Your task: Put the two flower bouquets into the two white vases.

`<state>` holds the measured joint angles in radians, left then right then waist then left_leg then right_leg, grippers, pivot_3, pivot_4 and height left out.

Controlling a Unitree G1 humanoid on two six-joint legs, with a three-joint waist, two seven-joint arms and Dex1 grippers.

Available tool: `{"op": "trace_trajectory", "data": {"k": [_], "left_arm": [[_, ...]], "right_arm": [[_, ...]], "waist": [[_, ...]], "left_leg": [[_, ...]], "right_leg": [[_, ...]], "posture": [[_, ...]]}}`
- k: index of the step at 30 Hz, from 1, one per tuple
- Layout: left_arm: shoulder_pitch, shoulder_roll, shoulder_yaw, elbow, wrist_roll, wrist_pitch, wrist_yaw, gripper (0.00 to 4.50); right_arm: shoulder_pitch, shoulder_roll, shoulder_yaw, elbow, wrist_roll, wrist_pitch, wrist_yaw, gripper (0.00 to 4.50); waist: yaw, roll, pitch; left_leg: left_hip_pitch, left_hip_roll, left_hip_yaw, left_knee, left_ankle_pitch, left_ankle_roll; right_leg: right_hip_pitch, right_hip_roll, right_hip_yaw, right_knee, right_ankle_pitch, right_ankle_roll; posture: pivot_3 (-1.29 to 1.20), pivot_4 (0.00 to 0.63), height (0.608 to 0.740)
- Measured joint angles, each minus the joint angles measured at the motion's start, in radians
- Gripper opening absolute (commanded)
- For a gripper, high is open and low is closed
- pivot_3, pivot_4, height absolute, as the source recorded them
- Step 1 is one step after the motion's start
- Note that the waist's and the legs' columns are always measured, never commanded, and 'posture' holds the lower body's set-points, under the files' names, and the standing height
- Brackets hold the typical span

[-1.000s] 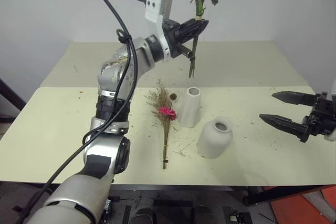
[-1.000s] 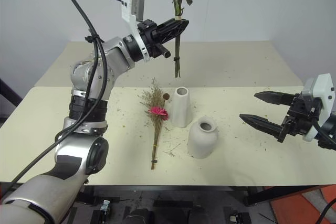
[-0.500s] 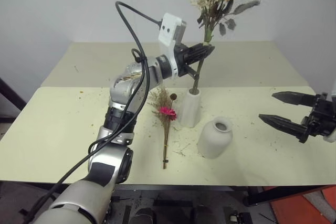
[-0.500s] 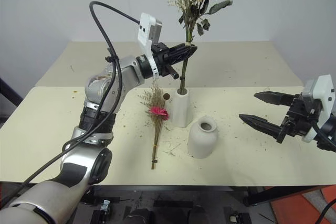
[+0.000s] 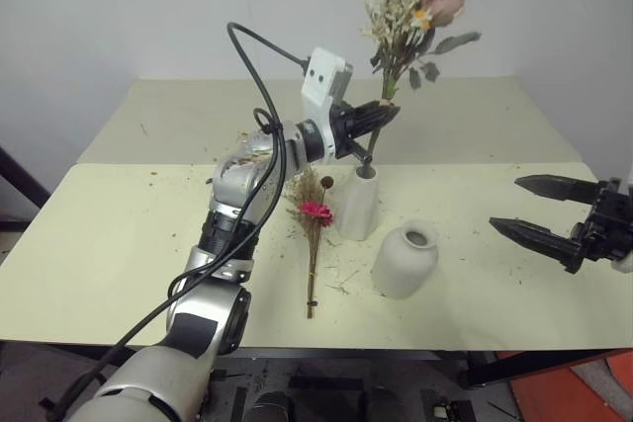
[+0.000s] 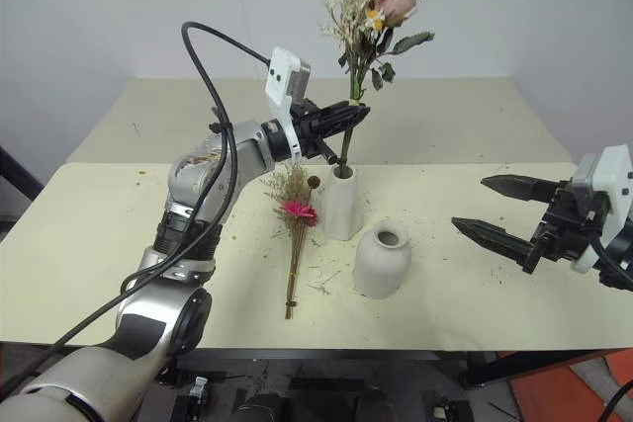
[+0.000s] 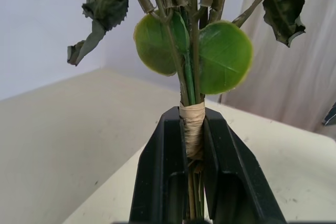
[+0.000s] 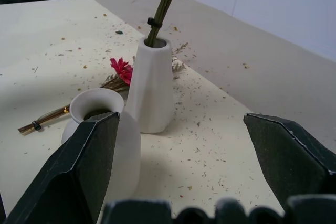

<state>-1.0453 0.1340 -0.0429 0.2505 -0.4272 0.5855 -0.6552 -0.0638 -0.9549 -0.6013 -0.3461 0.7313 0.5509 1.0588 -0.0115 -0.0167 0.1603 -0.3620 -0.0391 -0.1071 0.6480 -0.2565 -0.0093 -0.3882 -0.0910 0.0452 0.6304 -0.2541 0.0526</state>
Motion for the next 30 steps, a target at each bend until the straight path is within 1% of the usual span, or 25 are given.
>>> {"op": "trace_trajectory", "data": {"k": [7, 20, 22, 23, 30], "left_arm": [[0.025, -0.008, -0.018, 0.003, 0.038, -0.044, -0.004, 0.12], [0.101, -0.019, -0.042, 0.003, 0.073, -0.044, -0.009, 0.12], [0.113, -0.017, -0.045, 0.001, 0.072, -0.039, -0.012, 0.88], [0.116, -0.015, -0.048, 0.000, 0.072, -0.036, -0.015, 1.06], [0.173, 0.032, -0.049, -0.112, 0.049, 0.049, -0.033, 3.16]], "right_arm": [[0.005, 0.001, -0.001, -0.004, 0.000, 0.000, -0.002, 4.50], [0.019, 0.008, -0.013, -0.018, 0.001, 0.000, -0.018, 4.50], [0.024, 0.009, -0.013, -0.018, 0.001, 0.000, -0.020, 4.50], [0.024, 0.009, -0.013, -0.018, 0.001, 0.000, -0.020, 4.50], [0.024, 0.013, -0.012, -0.018, 0.000, 0.000, -0.024, 4.50]], "waist": [[0.000, 0.000, 0.000], [-0.001, 0.000, 0.000], [-0.001, 0.000, 0.000], [-0.001, 0.000, 0.000], [-0.001, 0.000, 0.000]], "left_leg": [[0.000, 0.000, 0.000, 0.000, 0.000, 0.000], [0.000, 0.000, 0.000, 0.000, 0.000, 0.000], [0.000, 0.000, 0.000, 0.000, 0.000, 0.000], [0.000, 0.000, 0.000, 0.000, 0.000, 0.000], [0.000, 0.000, 0.000, 0.000, 0.000, 0.000]], "right_leg": [[0.000, 0.000, 0.000, 0.000, 0.000, 0.000], [0.000, 0.000, 0.000, 0.000, 0.000, 0.000], [0.000, 0.000, 0.000, 0.000, 0.000, 0.000], [0.000, 0.000, 0.000, 0.000, 0.000, 0.000], [0.000, 0.000, 0.000, 0.001, 0.000, 0.000]], "posture": [[0.00, 0.150, 0.740], [0.00, 0.150, 0.740], [0.00, 0.150, 0.740], [0.00, 0.150, 0.740], [0.00, 0.150, 0.740]]}}
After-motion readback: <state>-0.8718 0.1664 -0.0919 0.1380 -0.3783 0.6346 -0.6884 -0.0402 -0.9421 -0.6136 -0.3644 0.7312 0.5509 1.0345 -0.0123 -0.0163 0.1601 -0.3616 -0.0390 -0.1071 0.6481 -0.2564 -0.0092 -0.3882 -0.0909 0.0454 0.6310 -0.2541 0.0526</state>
